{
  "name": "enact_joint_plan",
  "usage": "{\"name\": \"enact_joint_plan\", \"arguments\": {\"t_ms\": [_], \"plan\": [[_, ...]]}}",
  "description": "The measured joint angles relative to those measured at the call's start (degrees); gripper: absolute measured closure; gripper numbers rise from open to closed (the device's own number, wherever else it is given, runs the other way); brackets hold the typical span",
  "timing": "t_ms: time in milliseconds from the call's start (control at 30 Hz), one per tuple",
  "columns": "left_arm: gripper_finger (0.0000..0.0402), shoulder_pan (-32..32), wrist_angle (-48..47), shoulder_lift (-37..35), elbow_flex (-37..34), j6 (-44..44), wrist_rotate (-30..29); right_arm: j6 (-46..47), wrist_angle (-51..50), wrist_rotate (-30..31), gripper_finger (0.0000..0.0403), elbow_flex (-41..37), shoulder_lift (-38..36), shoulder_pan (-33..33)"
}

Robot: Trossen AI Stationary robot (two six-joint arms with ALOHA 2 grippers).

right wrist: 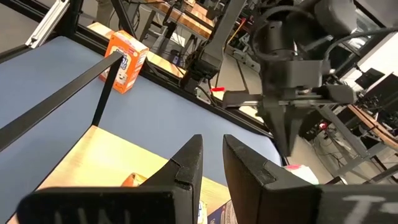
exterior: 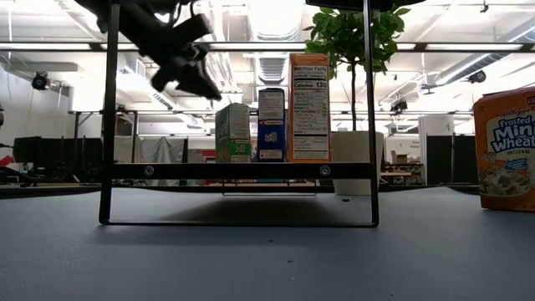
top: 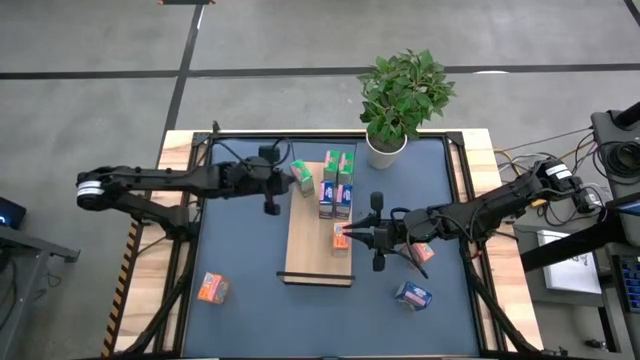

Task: Stack cereal on shelf
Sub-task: Put the green cereal box on the shelf aligned with the other green cereal box

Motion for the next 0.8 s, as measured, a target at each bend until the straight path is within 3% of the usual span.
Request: {"name": "enact_joint_plan", "arguments": {"t_ms": [233, 567, 800], "plan": [[0.0402, 1.29, -6.84, -0.07, -0.13, -2.56, -1.04, -0.88, 0.18, 0.01, 0.0349, 0.00, 0.00, -0.02], [0.0402, 7.28, 1.46, 7.67, -0.23, -2.43, -1.16, -0.88, 0.18, 0.02, 0.0349, 0.00, 0.00, -0.02], [0.0402, 8.04, 4.54, 12.21, 0.59, -2.45, -1.15, -0.85, 0.16, 0.02, 0.0349, -0.01, 0.00, -0.02]]}}
